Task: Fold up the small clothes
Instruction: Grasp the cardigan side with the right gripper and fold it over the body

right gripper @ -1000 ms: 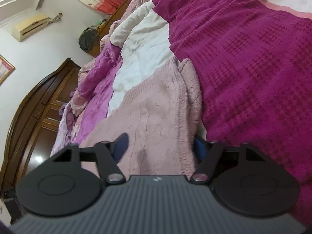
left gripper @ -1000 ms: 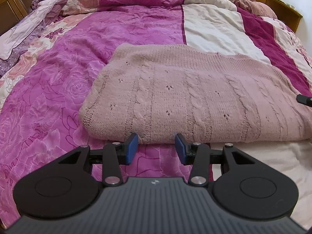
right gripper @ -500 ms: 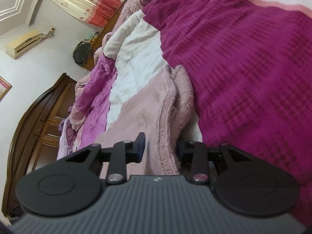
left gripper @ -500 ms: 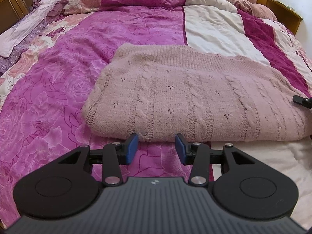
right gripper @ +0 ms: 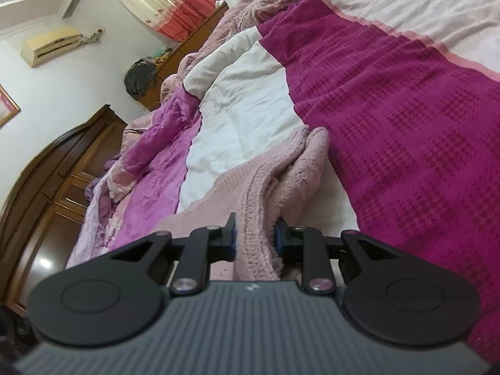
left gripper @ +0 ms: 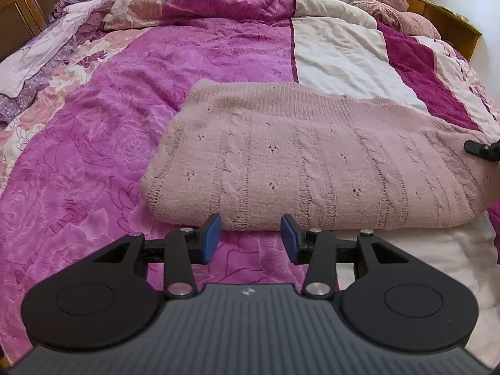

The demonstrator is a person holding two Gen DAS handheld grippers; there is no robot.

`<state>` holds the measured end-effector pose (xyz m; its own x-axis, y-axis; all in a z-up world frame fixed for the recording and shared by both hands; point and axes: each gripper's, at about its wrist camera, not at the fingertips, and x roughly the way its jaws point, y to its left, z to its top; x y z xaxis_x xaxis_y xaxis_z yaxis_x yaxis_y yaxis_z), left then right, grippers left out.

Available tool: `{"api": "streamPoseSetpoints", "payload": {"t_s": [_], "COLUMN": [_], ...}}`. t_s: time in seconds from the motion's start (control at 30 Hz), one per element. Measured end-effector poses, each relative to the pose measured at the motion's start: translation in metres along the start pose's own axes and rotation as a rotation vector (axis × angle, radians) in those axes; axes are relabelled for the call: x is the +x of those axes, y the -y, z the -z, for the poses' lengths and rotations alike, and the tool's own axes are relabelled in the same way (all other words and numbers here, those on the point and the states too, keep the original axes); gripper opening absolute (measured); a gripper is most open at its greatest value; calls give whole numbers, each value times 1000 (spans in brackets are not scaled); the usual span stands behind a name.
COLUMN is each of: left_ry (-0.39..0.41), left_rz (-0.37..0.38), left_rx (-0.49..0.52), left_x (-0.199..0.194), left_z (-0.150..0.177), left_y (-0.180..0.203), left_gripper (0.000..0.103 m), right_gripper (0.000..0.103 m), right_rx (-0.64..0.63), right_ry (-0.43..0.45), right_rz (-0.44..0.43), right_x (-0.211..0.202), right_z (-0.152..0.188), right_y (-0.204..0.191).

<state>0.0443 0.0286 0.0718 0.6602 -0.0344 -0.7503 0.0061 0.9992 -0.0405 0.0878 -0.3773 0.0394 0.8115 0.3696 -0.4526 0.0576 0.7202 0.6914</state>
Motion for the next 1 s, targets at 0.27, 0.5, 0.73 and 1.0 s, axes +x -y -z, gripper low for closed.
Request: {"api": "streamPoseSetpoints", "payload": {"t_s": [0.27,0.5,0.73,1.0], "left_ry": [16,26,46,82], "left_rz": [-17,-17,-14,-18], "left_rx": [11,1,4,-29], "left_x": [-14,-21,-30,-44], "left_z": [0,1,-2,-6], "left_y": [-6,-9,-15,-36], "left_gripper": [50,50,50,50], "right_gripper": [24,23,23,23], "right_rx": [50,-14,-74,-160], "right_ry": [8,22,14,-5], "right_rz": [14,-27,-53,-72], "right_x": [-2,-4,5,17], "right_z": [-2,-6,-11,-12], "right_y": [-4,-36,-68,-114]}}
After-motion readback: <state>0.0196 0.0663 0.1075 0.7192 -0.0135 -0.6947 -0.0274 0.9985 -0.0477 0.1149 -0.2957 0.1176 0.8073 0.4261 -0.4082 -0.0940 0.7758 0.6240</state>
